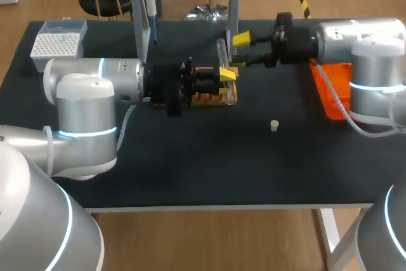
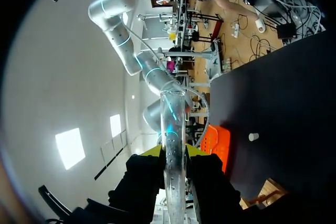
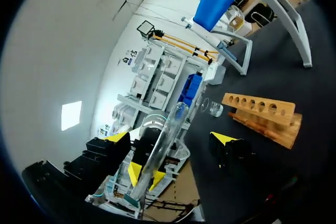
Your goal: Invert the test tube, pick up the pipette, mount the tip to pipette, aspirate from beaker and dispense into the tube, eject the tip, return the pipette, and cap with the stopper.
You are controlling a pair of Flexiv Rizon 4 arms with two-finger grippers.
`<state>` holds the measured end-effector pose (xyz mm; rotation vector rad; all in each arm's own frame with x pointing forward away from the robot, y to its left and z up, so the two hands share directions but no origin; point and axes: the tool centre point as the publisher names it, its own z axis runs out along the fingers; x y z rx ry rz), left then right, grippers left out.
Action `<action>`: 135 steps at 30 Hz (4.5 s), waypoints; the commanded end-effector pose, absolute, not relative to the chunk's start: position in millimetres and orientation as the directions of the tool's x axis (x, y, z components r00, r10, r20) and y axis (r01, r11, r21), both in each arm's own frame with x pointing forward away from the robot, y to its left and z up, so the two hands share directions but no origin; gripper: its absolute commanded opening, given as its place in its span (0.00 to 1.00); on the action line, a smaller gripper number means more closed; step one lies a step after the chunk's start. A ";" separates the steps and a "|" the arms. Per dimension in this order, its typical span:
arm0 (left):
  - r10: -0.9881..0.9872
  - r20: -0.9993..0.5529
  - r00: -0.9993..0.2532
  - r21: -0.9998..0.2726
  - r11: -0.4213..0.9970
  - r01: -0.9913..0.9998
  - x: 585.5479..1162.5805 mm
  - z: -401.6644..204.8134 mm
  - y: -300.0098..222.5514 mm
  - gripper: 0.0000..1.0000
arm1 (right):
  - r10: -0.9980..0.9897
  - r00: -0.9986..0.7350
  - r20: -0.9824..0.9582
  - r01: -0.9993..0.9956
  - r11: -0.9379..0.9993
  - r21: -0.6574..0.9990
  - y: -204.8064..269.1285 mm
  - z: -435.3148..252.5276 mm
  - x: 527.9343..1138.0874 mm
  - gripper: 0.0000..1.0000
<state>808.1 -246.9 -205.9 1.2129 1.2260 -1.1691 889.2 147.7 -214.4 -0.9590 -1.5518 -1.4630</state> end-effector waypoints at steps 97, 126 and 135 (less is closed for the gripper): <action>0.021 -1.000 0.016 0.017 0.024 1.000 808.7 -206.0 -246.9 0.00 | 0.414 -0.910 -0.015 0.175 0.416 0.893 172.3 -343.3 937.6 1.00; 0.021 -1.000 0.016 0.017 0.024 1.000 808.7 -206.0 -246.9 0.00 | 0.435 -0.900 -0.020 0.180 0.412 0.893 176.7 -346.3 940.6 1.00; 0.191 -0.929 -0.318 -0.324 -0.001 0.946 818.5 -180.8 -235.2 0.00 | 0.435 -0.900 -0.020 0.180 0.412 0.893 176.7 -346.3 940.6 1.00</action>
